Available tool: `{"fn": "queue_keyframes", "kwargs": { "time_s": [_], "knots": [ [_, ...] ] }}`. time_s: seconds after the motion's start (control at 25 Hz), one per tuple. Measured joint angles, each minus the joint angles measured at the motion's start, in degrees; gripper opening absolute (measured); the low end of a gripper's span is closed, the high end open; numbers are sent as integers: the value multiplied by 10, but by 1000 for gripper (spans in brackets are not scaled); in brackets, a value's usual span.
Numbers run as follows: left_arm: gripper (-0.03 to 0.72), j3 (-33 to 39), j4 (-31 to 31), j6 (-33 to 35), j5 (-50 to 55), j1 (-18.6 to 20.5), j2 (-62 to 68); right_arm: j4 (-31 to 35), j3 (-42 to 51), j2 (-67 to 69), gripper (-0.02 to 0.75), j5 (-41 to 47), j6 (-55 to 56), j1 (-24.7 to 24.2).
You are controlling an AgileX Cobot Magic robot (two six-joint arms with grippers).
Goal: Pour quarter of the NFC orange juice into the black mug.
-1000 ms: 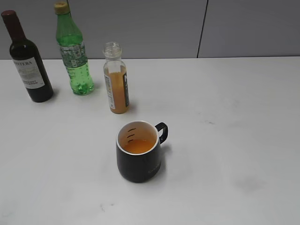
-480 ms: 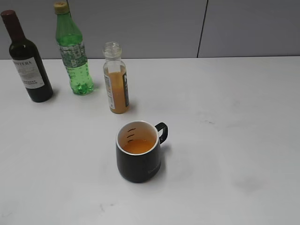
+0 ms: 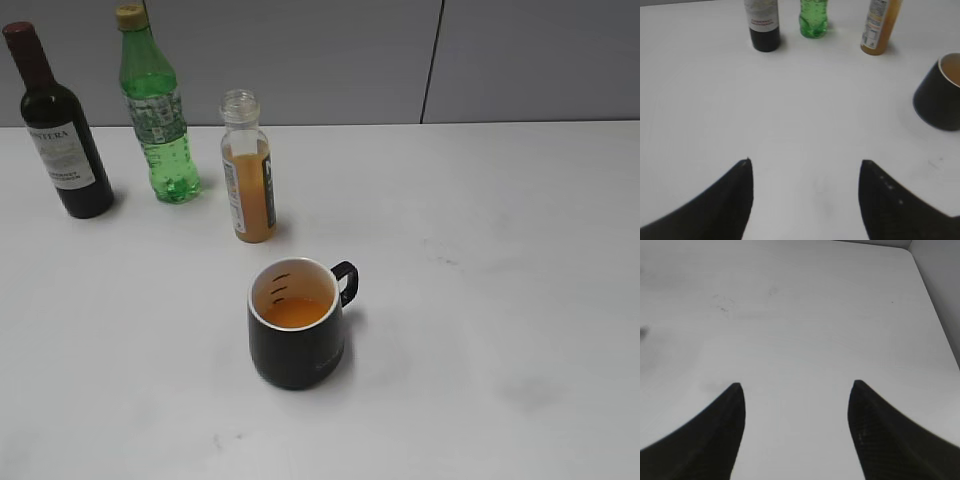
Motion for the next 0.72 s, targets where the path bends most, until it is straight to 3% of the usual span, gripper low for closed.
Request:
{"fn": "queue_keyframes", "kwargs": {
  "time_s": [0.16, 0.28, 0.72],
  "knots": [
    [487, 0, 0, 0, 0, 77, -16, 0, 0, 0, 494, 0, 0, 0],
    [466, 0, 0, 0, 0, 112, -19, 0, 0, 0, 494, 0, 0, 0],
    [374, 0, 0, 0, 0, 125, -21, 0, 0, 0, 494, 0, 0, 0]
  ]
}}
